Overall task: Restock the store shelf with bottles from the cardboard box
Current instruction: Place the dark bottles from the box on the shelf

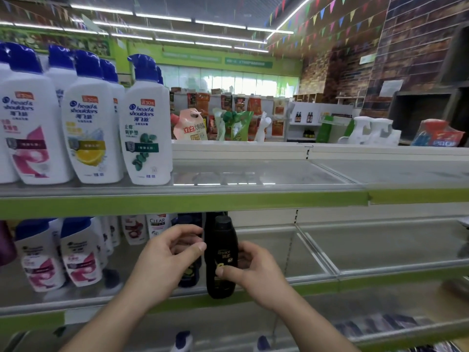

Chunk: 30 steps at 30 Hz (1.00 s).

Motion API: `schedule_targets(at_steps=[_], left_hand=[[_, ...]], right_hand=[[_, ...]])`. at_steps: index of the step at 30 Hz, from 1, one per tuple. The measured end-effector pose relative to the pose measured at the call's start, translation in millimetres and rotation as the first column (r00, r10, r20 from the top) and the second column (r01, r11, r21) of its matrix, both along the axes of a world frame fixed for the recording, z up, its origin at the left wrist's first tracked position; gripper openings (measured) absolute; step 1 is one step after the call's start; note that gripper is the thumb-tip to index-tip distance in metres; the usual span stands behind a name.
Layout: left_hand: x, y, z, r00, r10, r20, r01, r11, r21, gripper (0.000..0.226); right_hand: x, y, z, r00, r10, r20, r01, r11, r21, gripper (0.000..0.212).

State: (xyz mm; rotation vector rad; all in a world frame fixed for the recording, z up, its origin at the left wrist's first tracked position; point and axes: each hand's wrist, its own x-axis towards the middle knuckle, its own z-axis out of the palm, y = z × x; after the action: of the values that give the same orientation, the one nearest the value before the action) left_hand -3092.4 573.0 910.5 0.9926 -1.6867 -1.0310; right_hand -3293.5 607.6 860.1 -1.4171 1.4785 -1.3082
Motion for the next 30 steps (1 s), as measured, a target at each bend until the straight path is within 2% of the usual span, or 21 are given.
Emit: schedule_targets(at_steps=[10, 18, 30], left_hand=[[7, -5, -12, 0.995, 0.081, 0.061, -0.082, 0.997, 0.005, 0.018], [10, -3, -19, 0.994, 0.108, 0.034, -0.109, 0.994, 0.031, 0.017], [20, 2, -20, 0.987, 0.158, 0.030, -0.158, 0.987, 0.015, 0.014]], right_hand=[[-4, -23, -3, 0.991, -0.127, -0.033, 0.128, 0.992, 0.018, 0.040], [0, -40, -13, 0.992, -0.107, -0.074, 0.111, 0.992, 0.060, 0.040], [2, -46, -30, 0.996, -0.076, -0.043, 0.080, 0.994, 0.078, 0.045]])
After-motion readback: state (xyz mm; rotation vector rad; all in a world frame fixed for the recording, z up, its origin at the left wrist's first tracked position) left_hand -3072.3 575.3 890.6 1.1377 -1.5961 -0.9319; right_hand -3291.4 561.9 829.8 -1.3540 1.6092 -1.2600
